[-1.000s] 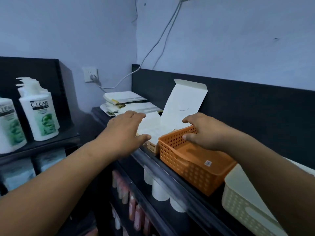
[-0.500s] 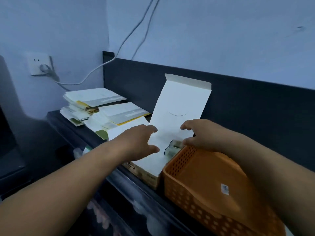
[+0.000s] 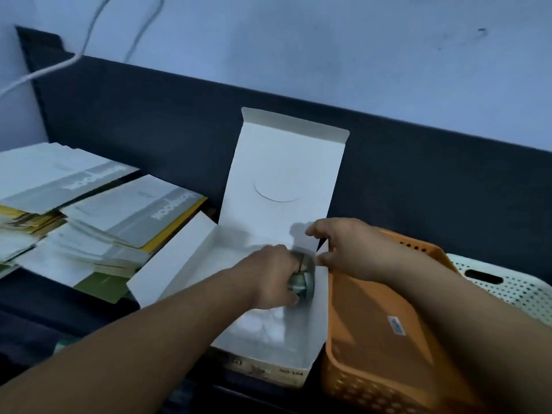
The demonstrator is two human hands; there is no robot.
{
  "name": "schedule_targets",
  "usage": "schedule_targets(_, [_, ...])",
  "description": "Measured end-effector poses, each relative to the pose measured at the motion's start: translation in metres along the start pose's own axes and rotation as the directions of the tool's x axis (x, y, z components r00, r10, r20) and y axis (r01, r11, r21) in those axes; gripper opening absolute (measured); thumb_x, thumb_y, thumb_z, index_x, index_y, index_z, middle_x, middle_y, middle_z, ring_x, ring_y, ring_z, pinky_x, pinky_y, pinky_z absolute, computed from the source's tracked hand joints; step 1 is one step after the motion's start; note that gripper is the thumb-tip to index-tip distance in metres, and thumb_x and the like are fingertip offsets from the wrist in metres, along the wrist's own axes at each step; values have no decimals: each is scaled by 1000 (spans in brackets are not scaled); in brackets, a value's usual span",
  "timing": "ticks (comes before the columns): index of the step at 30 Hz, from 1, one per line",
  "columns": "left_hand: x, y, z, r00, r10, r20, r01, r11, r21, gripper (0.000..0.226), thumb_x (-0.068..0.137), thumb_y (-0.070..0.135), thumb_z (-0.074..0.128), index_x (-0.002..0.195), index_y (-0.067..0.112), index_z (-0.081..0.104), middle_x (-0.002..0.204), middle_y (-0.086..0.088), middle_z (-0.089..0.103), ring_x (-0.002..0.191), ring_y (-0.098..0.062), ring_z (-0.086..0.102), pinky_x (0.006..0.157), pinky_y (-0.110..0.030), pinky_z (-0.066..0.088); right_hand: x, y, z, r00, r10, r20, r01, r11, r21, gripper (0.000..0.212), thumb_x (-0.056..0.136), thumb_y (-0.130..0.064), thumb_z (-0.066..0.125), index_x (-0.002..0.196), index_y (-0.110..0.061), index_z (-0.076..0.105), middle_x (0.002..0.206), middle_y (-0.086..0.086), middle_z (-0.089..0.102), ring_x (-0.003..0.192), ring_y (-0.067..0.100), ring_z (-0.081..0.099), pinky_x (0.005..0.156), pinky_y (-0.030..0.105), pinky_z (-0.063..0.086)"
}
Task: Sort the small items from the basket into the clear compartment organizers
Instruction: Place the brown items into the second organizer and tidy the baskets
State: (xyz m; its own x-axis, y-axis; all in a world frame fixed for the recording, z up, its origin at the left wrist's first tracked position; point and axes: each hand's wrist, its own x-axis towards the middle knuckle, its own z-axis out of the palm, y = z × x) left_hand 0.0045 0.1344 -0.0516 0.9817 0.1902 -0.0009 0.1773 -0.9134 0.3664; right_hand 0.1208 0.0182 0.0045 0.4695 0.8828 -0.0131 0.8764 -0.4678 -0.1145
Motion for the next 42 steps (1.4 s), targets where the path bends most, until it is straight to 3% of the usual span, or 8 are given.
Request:
schedule_targets(10, [-32, -51, -38, 964, -182, -196, 130, 959, -253, 38, 78, 36, 75, 107, 29, 53, 106, 10, 51, 93, -10, 53, 79, -29, 49, 30, -29, 12, 995, 16, 103, -3, 993, -122, 55, 87, -29, 66, 137, -26, 46, 134, -3, 55, 116, 19, 53, 86, 29, 47])
schedule_targets(13, [-43, -56, -39, 954, -239, -183, 143, 896, -421, 40, 80, 33, 74, 112, 31, 52, 110, 12, 52, 91, -7, 58, 78, -29, 54, 44, -37, 24, 976, 45, 213, 14, 964, -265, 44, 86, -25, 63, 129, -21, 51, 124, 1, 58, 107, 21, 55, 74, 28, 43])
schedule_targets(16, [-48, -57, -38, 953, -266, -147, 136, 808, -574, 48, 81, 28, 74, 122, 33, 50, 113, 13, 53, 92, -5, 59, 76, -23, 52, 52, -40, 35, 953, 110, 283, -14, 947, -322, 38, 85, -27, 63, 121, -20, 53, 116, 1, 59, 102, 23, 56, 80, 31, 49])
schedule_targets(19, [-54, -62, -36, 950, -280, -138, 136, 769, -624, 35, 82, 27, 73, 111, 34, 56, 107, 14, 57, 91, -4, 59, 73, -20, 49, 56, -44, 42, 956, 94, 277, 11, 934, -356, 34, 83, -29, 65, 114, -20, 55, 109, 0, 58, 95, 21, 55, 78, 31, 49])
schedule_targets(26, [-52, -55, -43, 936, -322, -140, 74, 570, -818, 36, 83, 14, 70, 114, 25, 55, 106, 6, 62, 96, -14, 63, 82, -29, 54, 32, -41, 10, 995, 80, 65, -83, 995, 52, 29, 86, -13, 58, 113, -23, 54, 101, -4, 59, 87, 14, 57, 68, 26, 50])
schedule_targets(32, [-40, -20, -57, 973, -216, -80, -28, 233, -972, 39, 87, -1, 55, 119, 23, 57, 101, -9, 62, 88, -23, 67, 71, -28, 53, -23, -31, -27, 966, 224, -125, -124, 834, 538, 26, 93, -9, 56, 117, -19, 52, 103, 1, 60, 86, 17, 65, 69, 24, 59])
schedule_targets(36, [-36, 15, -59, 987, -126, -97, -70, 202, -977, 20, 90, 13, 57, 109, 18, 60, 95, -4, 61, 83, -21, 66, 66, -29, 47, -68, -16, -35, 915, 324, -242, -131, 803, 581, 38, 90, -11, 63, 122, -28, 51, 105, -11, 58, 88, 4, 61, 61, 6, 50])
schedule_targets(42, [-38, 96, -42, 992, -36, -119, -97, 372, -923, 22, 89, 26, 63, 110, 21, 60, 101, -4, 69, 95, -20, 67, 80, -35, 54, -158, 14, -35, 810, 502, -301, -138, 663, 736, 36, 81, -11, 73, 110, -23, 55, 99, -3, 67, 90, 11, 66, 78, 23, 54])
